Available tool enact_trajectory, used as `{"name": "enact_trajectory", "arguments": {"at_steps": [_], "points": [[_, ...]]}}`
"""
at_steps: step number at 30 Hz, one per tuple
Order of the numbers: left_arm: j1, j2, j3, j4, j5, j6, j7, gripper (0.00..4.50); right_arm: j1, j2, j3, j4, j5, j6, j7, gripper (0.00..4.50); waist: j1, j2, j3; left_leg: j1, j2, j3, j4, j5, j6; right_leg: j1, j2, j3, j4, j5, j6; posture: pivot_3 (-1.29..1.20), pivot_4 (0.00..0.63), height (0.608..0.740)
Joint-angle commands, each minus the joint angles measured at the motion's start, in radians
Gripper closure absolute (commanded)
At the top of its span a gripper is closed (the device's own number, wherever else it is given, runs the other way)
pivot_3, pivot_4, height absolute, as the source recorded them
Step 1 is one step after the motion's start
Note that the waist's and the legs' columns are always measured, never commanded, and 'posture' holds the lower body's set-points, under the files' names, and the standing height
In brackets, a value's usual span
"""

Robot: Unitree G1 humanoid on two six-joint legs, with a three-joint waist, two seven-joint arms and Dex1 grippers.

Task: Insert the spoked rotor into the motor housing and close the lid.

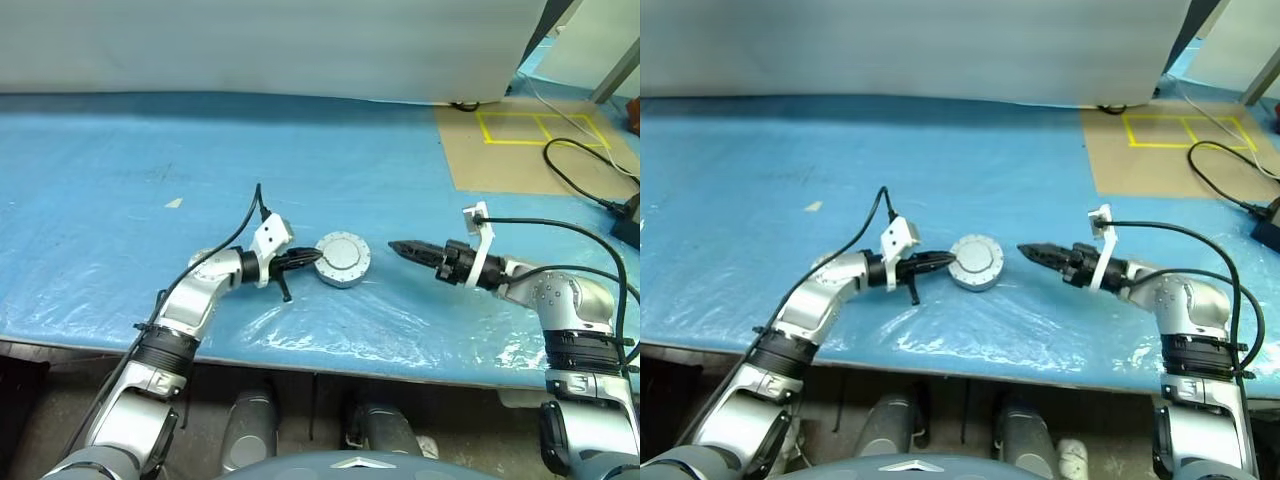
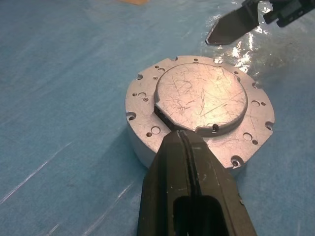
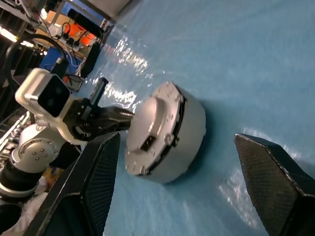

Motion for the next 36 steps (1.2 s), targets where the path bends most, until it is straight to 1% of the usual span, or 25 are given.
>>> {"name": "enact_trajectory", "arguments": {"at_steps": [1,3,6,9,13,20,24,25,26,29,31,36], "points": [[0.013,0.008,-0.011,-0.015,0.0,0.018,-0.006,4.5,-0.013,0.056,-0.028,-0.008,0.035,0.014,-0.066,0.59,-0.002,0.001,-0.001,0.0,0.0,0.0,0.0,0.0,0.0,0.0,0.0,0.0,0.0,0.0,0.0,0.0,0.15,0.74],[0.008,0.009,-0.011,-0.016,-0.001,0.02,-0.007,4.5,-0.017,0.095,-0.031,-0.001,0.042,0.026,-0.102,0.59,0.0,0.002,-0.001,0.0,0.0,0.0,0.0,0.001,-0.002,0.0,0.0,0.0,0.0,0.0,0.0,0.0,0.15,0.74],[0.003,0.012,-0.008,-0.013,-0.002,0.021,-0.008,4.5,-0.01,0.123,0.015,0.001,0.015,0.02,-0.135,0.59,0.0,0.002,-0.001,0.0,0.0,0.0,0.0,0.002,-0.004,0.0,0.0,0.0,0.0,0.0,0.0,0.0,0.15,0.74],[0.004,0.012,-0.007,-0.018,-0.001,0.023,-0.005,4.5,0.004,0.122,0.067,-0.007,-0.004,0.026,-0.139,0.59,0.0,0.002,-0.001,0.0,0.0,0.0,0.0,0.003,-0.004,0.0,0.0,0.0,0.0,0.0,0.0,0.0,0.15,0.74],[0.007,0.014,-0.003,-0.022,-0.001,0.023,0.002,4.5,0.019,0.109,0.095,-0.007,-0.005,0.029,-0.124,0.59,0.0,0.002,-0.001,0.002,0.0,0.0,0.0,0.003,-0.005,0.002,0.0,0.0,0.0,0.0,0.0,0.0,0.15,0.74],[0.013,0.016,-0.002,-0.024,-0.001,0.02,0.008,4.5,-0.01,0.161,0.106,0.009,-0.007,-0.022,-0.138,0.59,-0.006,0.002,-0.001,0.002,0.0,0.0,0.0,0.003,-0.005,0.002,0.0,0.0,0.0,0.0,0.0,0.0,0.15,0.74],[0.013,0.015,-0.002,-0.024,0.0,0.02,0.011,4.5,-0.025,0.201,0.069,0.046,-0.013,-0.073,-0.176,0.59,-0.006,0.002,-0.001,0.003,0.0,0.0,0.0,0.004,-0.006,0.002,0.0,0.0,0.001,0.0,0.0,0.0,0.15,0.74],[0.013,0.015,-0.003,-0.025,0.0,0.021,0.011,4.5,-0.029,0.202,0.053,0.063,-0.007,-0.07,-0.184,1.0,-0.006,0.002,-0.001,0.002,0.0,0.0,0.0,0.004,-0.006,0.002,0.0,0.0,0.001,0.0,0.0,0.0,0.15,0.74],[0.014,0.015,-0.003,-0.027,-0.001,0.021,0.011,4.5,-0.032,0.203,0.043,0.074,-0.002,-0.066,-0.19,1.19,-0.006,0.002,-0.001,0.002,0.0,0.0,0.001,0.004,-0.006,0.002,0.0,0.0,0.001,0.0,0.0,0.0,0.15,0.74],[0.017,0.016,-0.004,-0.03,-0.001,0.022,0.011,4.5,-0.024,0.183,0.021,0.073,0.029,-0.044,-0.17,2.17,-0.005,0.002,-0.001,0.002,0.0,0.0,0.001,0.004,-0.006,0.002,0.0,0.0,0.001,0.0,0.0,0.0,0.15,0.74],[0.018,0.016,-0.004,-0.031,-0.002,0.023,0.011,4.5,-0.018,0.17,0.018,0.08,0.031,-0.042,-0.163,2.64,-0.002,0.002,-0.001,0.002,0.0,0.0,0.001,0.004,-0.006,0.002,0.0,0.0,0.001,0.0,0.0,0.0,0.15,0.74],[0.012,0.013,-0.006,-0.025,0.001,0.021,0.011,4.5,-0.018,0.168,-0.022,0.102,0.071,-0.027,-0.166,2.64,0.003,0.002,-0.001,0.002,-0.001,0.0,0.002,0.004,-0.006,0.003,-0.001,0.0,0.001,0.0,0.0,0.0,0.15,0.74]]}}
